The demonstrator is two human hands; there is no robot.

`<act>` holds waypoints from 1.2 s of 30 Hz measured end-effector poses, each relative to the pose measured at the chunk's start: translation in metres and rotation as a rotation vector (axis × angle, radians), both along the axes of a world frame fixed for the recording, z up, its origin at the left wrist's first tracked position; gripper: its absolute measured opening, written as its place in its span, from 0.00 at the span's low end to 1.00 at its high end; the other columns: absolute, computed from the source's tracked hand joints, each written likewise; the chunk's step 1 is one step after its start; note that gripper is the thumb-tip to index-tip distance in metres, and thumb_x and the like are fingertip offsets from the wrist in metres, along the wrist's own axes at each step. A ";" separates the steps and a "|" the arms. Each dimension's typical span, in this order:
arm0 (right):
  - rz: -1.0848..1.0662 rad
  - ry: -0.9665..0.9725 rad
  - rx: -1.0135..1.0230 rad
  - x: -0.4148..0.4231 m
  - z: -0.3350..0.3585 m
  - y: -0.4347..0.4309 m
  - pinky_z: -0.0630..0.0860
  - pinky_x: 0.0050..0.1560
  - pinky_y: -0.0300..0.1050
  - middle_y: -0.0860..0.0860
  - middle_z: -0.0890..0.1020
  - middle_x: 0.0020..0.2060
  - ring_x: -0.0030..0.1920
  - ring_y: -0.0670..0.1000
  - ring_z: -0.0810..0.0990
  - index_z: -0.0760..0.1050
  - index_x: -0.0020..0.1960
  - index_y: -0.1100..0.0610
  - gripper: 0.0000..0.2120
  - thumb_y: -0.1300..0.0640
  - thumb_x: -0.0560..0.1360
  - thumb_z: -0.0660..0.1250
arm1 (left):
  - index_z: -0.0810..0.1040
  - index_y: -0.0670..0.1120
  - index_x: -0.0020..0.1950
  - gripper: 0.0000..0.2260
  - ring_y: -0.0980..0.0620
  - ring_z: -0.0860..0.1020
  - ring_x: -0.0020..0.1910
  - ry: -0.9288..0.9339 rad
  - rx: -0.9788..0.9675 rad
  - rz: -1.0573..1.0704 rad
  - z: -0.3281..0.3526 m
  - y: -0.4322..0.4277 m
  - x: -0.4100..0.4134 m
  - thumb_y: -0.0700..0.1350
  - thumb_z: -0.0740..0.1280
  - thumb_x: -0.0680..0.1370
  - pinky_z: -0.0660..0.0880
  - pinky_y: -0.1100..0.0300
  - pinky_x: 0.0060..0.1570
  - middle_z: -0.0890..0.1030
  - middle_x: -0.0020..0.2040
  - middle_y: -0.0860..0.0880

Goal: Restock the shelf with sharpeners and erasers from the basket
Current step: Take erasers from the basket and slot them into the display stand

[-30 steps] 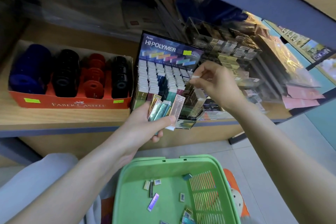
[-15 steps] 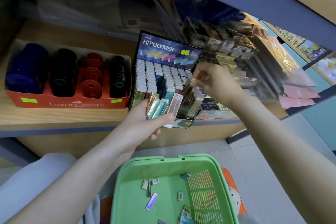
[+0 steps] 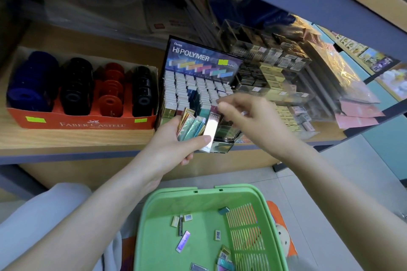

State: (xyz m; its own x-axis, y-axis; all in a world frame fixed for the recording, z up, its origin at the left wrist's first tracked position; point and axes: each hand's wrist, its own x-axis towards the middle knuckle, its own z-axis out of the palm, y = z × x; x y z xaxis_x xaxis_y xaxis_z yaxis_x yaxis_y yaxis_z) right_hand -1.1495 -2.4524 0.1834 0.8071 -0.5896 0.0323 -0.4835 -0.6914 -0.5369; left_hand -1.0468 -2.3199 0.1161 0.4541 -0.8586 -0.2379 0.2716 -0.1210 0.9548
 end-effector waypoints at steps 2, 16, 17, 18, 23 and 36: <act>0.064 0.060 0.179 -0.004 0.000 0.005 0.74 0.41 0.32 0.47 0.84 0.43 0.42 0.43 0.81 0.79 0.57 0.57 0.13 0.52 0.76 0.67 | 0.75 0.47 0.54 0.11 0.60 0.70 0.25 -0.024 -0.005 -0.013 0.001 0.000 -0.002 0.42 0.72 0.74 0.67 0.68 0.25 0.75 0.32 0.55; -0.290 -0.370 0.553 -0.016 0.018 -0.006 0.78 0.39 0.33 0.60 0.80 0.44 0.39 0.49 0.84 0.70 0.46 0.59 0.06 0.68 0.75 0.66 | 0.75 0.47 0.50 0.09 0.58 0.69 0.27 0.019 -0.040 0.064 0.000 -0.001 -0.003 0.44 0.71 0.74 0.67 0.65 0.26 0.73 0.32 0.54; -0.262 -0.349 0.575 -0.015 0.015 -0.002 0.77 0.39 0.33 0.58 0.81 0.42 0.38 0.48 0.83 0.71 0.47 0.59 0.07 0.68 0.75 0.66 | 0.75 0.47 0.50 0.08 0.58 0.69 0.27 0.032 -0.039 0.072 0.000 -0.001 -0.003 0.44 0.72 0.74 0.67 0.65 0.26 0.73 0.31 0.53; -0.222 -0.303 0.553 -0.015 0.013 0.002 0.76 0.38 0.33 0.55 0.82 0.40 0.37 0.46 0.81 0.73 0.48 0.58 0.07 0.67 0.74 0.67 | 0.75 0.47 0.50 0.08 0.58 0.69 0.27 0.039 -0.040 0.085 0.000 -0.001 -0.002 0.44 0.72 0.74 0.67 0.65 0.26 0.72 0.31 0.52; 0.000 -0.074 0.408 -0.015 -0.002 0.019 0.75 0.38 0.36 0.52 0.82 0.38 0.36 0.45 0.78 0.77 0.49 0.56 0.08 0.66 0.72 0.70 | 0.75 0.47 0.48 0.07 0.58 0.69 0.27 0.017 -0.046 0.117 -0.002 -0.002 0.002 0.43 0.71 0.74 0.66 0.66 0.25 0.72 0.30 0.52; -0.101 -0.174 -0.091 -0.006 0.002 -0.028 0.80 0.43 0.44 0.47 0.82 0.36 0.40 0.48 0.82 0.76 0.42 0.53 0.06 0.57 0.77 0.66 | 0.74 0.47 0.48 0.07 0.59 0.68 0.26 0.033 -0.054 0.075 0.002 -0.002 0.000 0.43 0.71 0.74 0.66 0.66 0.25 0.71 0.30 0.52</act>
